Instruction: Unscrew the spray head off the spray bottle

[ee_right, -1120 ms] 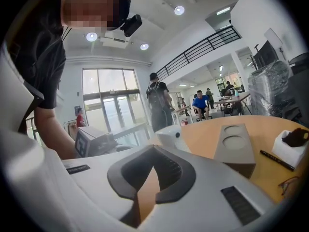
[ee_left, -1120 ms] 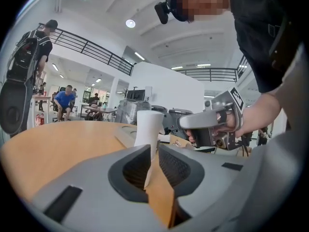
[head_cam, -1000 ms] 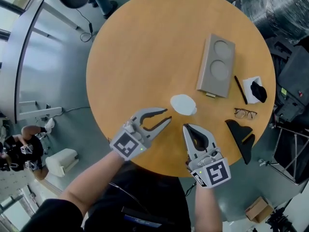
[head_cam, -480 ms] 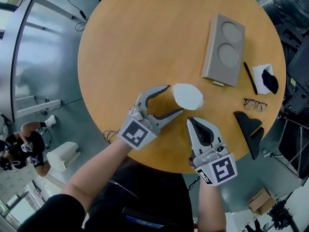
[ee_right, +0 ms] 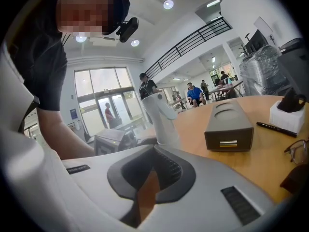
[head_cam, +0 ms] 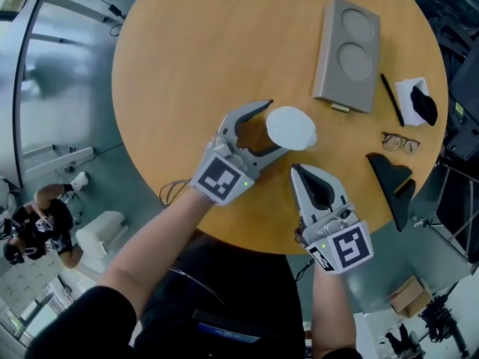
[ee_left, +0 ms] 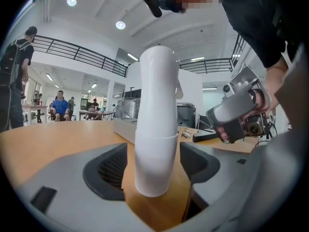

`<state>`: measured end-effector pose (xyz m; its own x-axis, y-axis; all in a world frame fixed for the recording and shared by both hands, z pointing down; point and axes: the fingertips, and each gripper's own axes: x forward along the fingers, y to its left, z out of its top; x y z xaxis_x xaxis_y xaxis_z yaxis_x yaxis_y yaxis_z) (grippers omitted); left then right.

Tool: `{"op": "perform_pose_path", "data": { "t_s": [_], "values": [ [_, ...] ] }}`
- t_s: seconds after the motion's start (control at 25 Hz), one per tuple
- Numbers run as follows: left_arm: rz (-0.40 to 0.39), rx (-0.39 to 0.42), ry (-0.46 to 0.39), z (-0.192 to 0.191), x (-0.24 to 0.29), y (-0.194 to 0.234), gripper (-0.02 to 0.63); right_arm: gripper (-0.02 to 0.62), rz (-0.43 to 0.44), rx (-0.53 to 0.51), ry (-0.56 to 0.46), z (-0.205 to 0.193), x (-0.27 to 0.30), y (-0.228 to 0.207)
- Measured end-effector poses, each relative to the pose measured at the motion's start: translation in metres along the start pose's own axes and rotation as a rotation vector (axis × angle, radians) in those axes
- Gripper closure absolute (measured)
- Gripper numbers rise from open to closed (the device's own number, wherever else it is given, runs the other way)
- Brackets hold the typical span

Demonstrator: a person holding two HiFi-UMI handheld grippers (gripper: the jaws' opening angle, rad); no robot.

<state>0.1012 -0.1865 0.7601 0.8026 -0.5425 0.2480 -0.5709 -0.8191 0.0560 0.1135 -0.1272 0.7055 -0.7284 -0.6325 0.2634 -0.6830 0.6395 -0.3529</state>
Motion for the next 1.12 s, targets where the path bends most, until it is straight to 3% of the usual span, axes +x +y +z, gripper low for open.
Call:
{"op": "perform_pose_path", "data": {
  "t_s": [0.48, 0.6, 0.76, 1.12],
  "values": [
    [-0.038, 0.026, -0.003, 0.002, 0.019, -0.005, 0.242, 0.598, 0.005, 0.016, 0.007, -0.008, 0.002, 0.001],
    [-0.04, 0.031, -0.007, 0.004, 0.019, -0.004, 0.293, 0.598, 0.007, 0.017, 0.008, -0.007, 0.002, 0.003],
    [-0.052, 0.043, -0.024, 0.007, 0.018, -0.005, 0.302, 0.598, 0.001, 0.016, 0.005, -0.006, -0.001, 0.003],
    [-0.102, 0.077, 0.037, 0.05, -0.01, -0.035, 0.304, 0.598, 0.001, -0.008, -0.013, 0.023, -0.037, 0.015]
  ]
}}
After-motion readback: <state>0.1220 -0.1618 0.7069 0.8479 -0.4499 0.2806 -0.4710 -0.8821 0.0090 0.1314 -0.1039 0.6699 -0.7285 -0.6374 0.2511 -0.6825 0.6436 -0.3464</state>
